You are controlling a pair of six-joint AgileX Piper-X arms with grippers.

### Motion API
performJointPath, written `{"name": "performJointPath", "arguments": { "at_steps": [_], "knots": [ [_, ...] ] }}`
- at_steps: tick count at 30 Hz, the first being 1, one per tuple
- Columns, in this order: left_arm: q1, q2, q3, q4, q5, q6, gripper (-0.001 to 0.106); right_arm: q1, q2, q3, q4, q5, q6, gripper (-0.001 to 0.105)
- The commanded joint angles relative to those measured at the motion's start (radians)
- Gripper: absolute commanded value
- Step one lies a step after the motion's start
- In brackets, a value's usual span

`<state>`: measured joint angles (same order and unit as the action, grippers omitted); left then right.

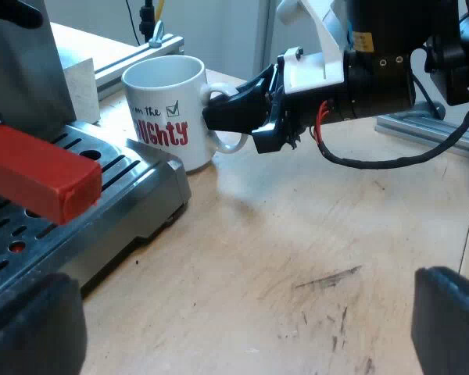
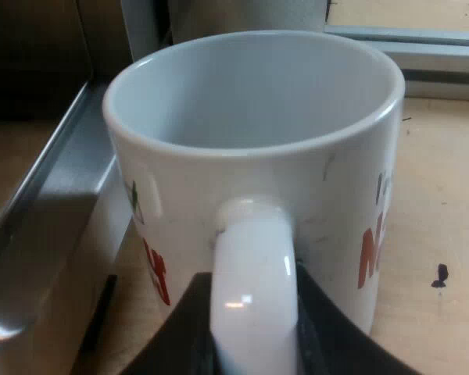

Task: Remove mug from coffee machine

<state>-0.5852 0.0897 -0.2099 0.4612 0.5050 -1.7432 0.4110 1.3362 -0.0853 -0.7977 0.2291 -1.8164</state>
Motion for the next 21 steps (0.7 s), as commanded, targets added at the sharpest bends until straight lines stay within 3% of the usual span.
{"name": "performJointPath", "arguments": {
  "at_steps": [1,6,8,10,15,21],
  "knots": [
    [-0.005,-0.003,-0.002,-0.011,-0.009,-0.01,0.086,-0.004,-0.005,-0.01,-0.036,-0.002,0.003,0.0],
    [-0.005,-0.003,-0.002,-0.011,-0.009,-0.01,0.086,-0.004,-0.005,-0.01,-0.036,-0.002,0.026,0.001],
    [-0.005,-0.003,-0.002,-0.013,-0.009,-0.01,0.086,-0.004,-0.005,-0.01,-0.036,-0.002,0.025,0.006],
    [-0.005,-0.003,-0.002,-0.014,-0.009,-0.01,0.086,-0.004,-0.005,-0.01,-0.032,-0.002,0.025,0.026],
    [-0.005,-0.003,-0.002,-0.018,-0.009,-0.01,0.086,-0.004,-0.005,-0.01,-0.028,-0.002,0.025,0.062],
    [-0.005,-0.003,-0.002,-0.018,-0.009,-0.01,0.086,0.003,-0.012,-0.01,-0.024,-0.002,0.062,0.064]
  ]
}}
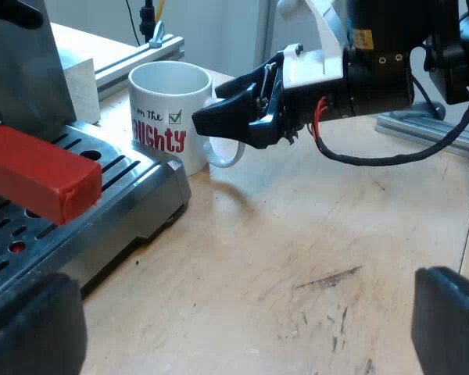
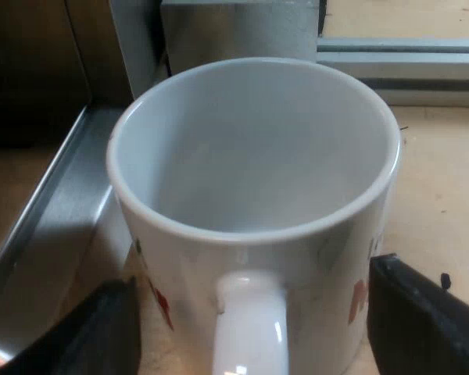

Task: Remove mug from coffee machine

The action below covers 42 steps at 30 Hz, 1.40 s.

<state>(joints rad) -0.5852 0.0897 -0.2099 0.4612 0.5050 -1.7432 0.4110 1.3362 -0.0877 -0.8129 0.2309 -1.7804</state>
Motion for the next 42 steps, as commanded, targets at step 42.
{"name": "performJointPath", "arguments": {
  "at_steps": [42],
  "knots": [
    [-0.005,0.0,-0.262,0.375,-0.344,-0.113,0.086,0.003,-0.841,-0.562,1.833,-0.139,0.049,0.064]
  ]
}}
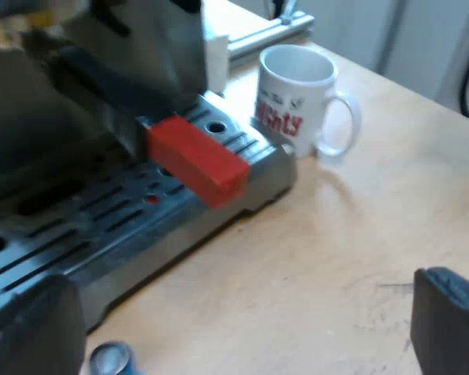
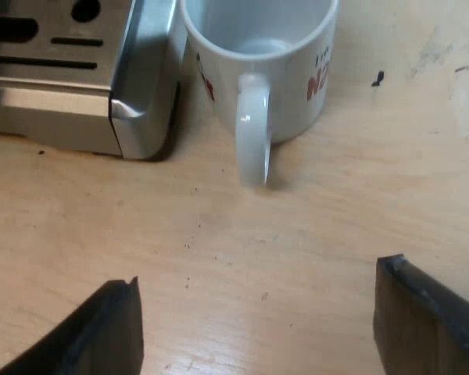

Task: Remove mug from coffee machine

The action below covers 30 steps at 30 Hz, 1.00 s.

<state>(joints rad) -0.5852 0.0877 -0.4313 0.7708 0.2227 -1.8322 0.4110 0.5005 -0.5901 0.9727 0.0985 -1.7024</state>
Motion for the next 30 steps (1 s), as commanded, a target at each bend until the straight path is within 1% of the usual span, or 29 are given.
{"name": "performJointPath", "arguments": {
  "at_steps": [1,3,4,6,7,9,10,12,14,15,16,18,19,21,23,24,25,26,29,30],
  "knots": [
    [-0.005,0.005,-0.049,0.085,-0.075,-0.027,0.086,0.003,-0.003,-0.081,0.06,-0.006,-0.03,0.064],
    [-0.005,0.031,-0.094,0.135,-0.091,-0.028,0.086,0.003,-0.002,-0.142,0.104,-0.006,-0.029,0.064],
    [-0.005,0.04,-0.111,0.148,-0.094,-0.028,0.086,0.003,0.002,-0.153,0.114,-0.006,-0.029,0.064],
    [-0.005,0.083,-0.158,0.166,-0.094,-0.057,0.086,0.003,0.024,-0.219,0.148,-0.006,-0.025,0.064],
    [-0.005,0.097,-0.171,0.167,-0.094,-0.063,0.086,0.003,0.029,-0.237,0.155,-0.006,-0.022,0.064],
    [-0.005,0.159,-0.224,0.168,-0.092,-0.087,0.086,0.003,0.075,-0.31,0.208,-0.006,-0.022,0.064],
    [-0.005,0.171,-0.232,0.168,-0.092,-0.091,0.086,0.003,0.088,-0.323,0.227,-0.006,-0.022,0.064],
    [-0.005,0.241,-0.281,0.168,-0.092,-0.093,0.086,0.003,0.153,-0.396,0.293,-0.009,-0.022,0.064],
    [-0.005,0.281,-0.314,0.168,-0.094,-0.093,0.086,0.001,0.205,-0.434,0.327,-0.014,-0.022,0.065],
    [-0.005,0.322,-0.34,0.168,-0.092,-0.093,0.086,0.001,0.239,-0.454,0.331,-0.022,-0.026,0.065],
    [-0.003,0.339,-0.347,0.168,-0.092,-0.093,0.086,0.001,0.249,-0.462,0.331,-0.035,-0.028,0.065],
    [0.017,0.398,-0.376,0.165,-0.064,-0.093,0.086,0.001,0.306,-0.479,0.305,-0.065,-0.027,0.065],
    [0.024,0.406,-0.381,0.166,-0.057,-0.093,0.086,0.001,0.317,-0.481,0.296,-0.067,-0.027,0.065],
    [0.064,0.436,-0.389,0.166,-0.045,-0.093,0.086,-0.001,0.352,-0.481,0.266,-0.067,-0.027,0.065],
    [0.134,0.459,-0.389,0.166,-0.027,-0.09,0.086,-0.001,0.375,-0.481,0.248,-0.067,-0.027,0.065],
    [0.181,0.468,-0.389,0.168,0.001,-0.08,0.086,-0.001,0.386,-0.481,0.236,-0.067,-0.027,0.065],
    [0.204,0.471,-0.389,0.167,0.02,-0.071,0.086,-0.001,0.389,-0.481,0.232,-0.067,-0.027,0.065],
    [0.253,0.474,-0.389,0.167,0.055,-0.054,0.086,-0.007,0.397,-0.481,0.215,-0.067,-0.027,0.065],
    [0.286,0.473,-0.389,0.167,0.07,-0.043,0.086,-0.048,0.414,-0.481,0.176,-0.089,-0.013,0.065],
    [0.31,0.473,-0.389,0.167,0.081,-0.036,0.086,-0.09,0.424,-0.481,0.159,-0.111,-0.011,0.065]
  ]
}}
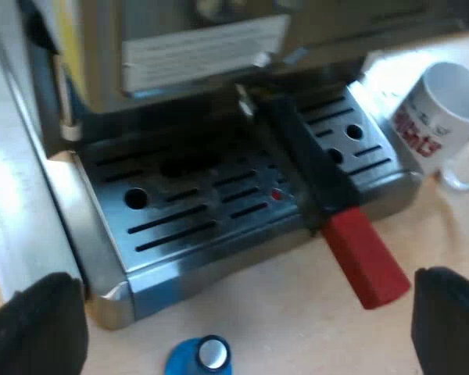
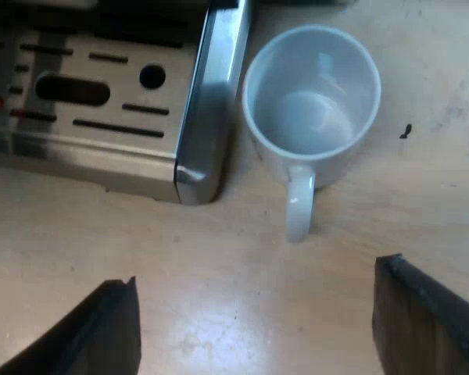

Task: Remove mug from coffee machine

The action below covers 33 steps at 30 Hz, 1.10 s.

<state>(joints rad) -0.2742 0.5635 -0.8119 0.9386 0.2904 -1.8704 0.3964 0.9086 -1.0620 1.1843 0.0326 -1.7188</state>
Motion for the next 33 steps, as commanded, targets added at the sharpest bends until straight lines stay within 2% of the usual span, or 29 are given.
{"name": "performJointPath", "arguments": {
  "at_steps": [1,3,5,11,14,15,17,19,23,29,33],
  "knots": [
    [0.11,-0.002,-0.013,0.0,0.054,0.013,0.086,-0.075,0.016,-0.009,-0.052,-0.046,0.005,0.065],
    [0.193,-0.002,-0.013,0.0,0.063,0.013,0.086,-0.139,0.028,-0.009,-0.061,-0.077,0.005,0.065],
    [0.221,-0.002,-0.013,0.0,0.063,0.013,0.086,-0.245,0.035,-0.009,-0.065,-0.111,-0.012,0.065],
    [0.231,-0.007,-0.013,0.0,0.031,0.03,0.086,-0.373,0.009,-0.009,-0.111,-0.097,-0.021,0.065],
    [0.231,-0.017,-0.013,0.003,-0.003,0.037,0.086,-0.383,-0.009,-0.009,-0.111,-0.081,-0.042,0.065],
    [0.231,-0.029,-0.013,0.007,-0.028,0.037,0.086,-0.383,-0.027,-0.009,-0.111,-0.049,-0.068,0.065],
    [0.231,-0.068,-0.013,0.019,-0.101,0.053,0.086,-0.383,-0.033,-0.009,-0.111,-0.033,-0.073,0.065],
    [0.231,-0.094,-0.013,0.03,-0.13,0.066,0.086,-0.383,-0.081,-0.009,-0.121,0.016,-0.084,0.065],
    [0.231,-0.191,-0.013,0.035,-0.139,0.104,0.086,-0.383,-0.18,0.01,-0.166,0.016,-0.112,0.065],
    [0.231,-0.314,-0.013,0.035,-0.149,0.107,0.086,-0.383,-0.348,0.071,-0.186,0.016,-0.119,0.065],
    [0.231,-0.393,-0.013,0.035,-0.232,0.127,0.086,-0.383,-0.476,0.14,-0.186,0.016,-0.121,0.065]
  ]
}}
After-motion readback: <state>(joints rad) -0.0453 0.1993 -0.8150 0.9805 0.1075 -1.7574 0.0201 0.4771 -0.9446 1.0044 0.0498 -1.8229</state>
